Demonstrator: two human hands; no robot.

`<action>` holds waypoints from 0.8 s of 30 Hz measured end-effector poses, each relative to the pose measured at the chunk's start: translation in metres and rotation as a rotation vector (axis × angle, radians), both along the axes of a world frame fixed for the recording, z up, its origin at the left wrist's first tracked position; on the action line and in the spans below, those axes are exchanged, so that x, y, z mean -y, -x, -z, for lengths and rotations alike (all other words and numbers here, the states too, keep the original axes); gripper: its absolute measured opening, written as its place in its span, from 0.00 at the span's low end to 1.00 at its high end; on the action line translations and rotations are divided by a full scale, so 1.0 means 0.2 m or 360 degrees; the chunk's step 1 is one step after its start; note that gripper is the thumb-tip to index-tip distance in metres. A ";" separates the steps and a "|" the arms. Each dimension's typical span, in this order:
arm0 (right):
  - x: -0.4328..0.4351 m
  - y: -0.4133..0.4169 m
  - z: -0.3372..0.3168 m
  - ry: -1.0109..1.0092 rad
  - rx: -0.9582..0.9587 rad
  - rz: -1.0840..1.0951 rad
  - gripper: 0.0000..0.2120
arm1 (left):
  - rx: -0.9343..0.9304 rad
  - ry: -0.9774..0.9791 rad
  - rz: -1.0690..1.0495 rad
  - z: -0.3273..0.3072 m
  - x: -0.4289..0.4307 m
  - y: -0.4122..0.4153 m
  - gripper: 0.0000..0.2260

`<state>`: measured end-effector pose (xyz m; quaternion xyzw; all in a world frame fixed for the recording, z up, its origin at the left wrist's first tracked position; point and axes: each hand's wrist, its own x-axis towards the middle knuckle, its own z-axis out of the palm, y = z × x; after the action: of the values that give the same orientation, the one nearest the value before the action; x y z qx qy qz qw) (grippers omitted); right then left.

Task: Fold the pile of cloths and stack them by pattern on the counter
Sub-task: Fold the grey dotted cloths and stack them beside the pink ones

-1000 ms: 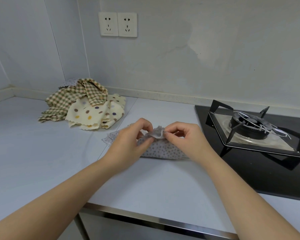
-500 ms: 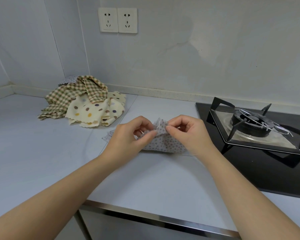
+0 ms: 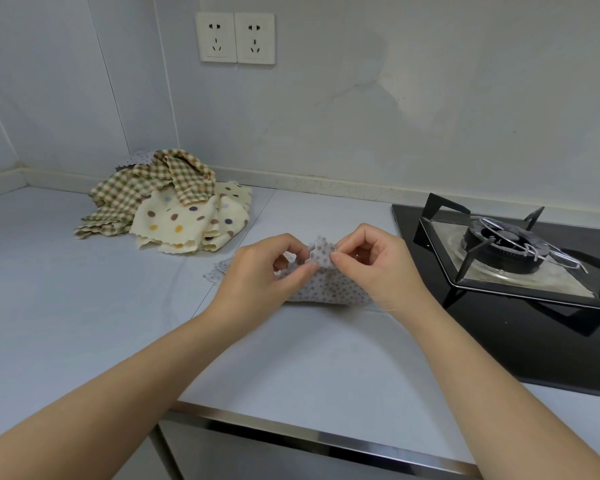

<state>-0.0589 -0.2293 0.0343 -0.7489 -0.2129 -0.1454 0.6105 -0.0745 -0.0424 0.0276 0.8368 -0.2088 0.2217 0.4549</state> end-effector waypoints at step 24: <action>0.01 -0.01 0.00 0.0111 -0.0148 -0.0131 0.11 | 0.0014 -0.0053 0.0045 0.00 0.02 0.00 0.05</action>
<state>-0.0564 -0.2310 0.0346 -0.7662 -0.2199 -0.0779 0.5987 -0.0751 -0.0466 0.0269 0.8403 -0.2264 0.2155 0.4429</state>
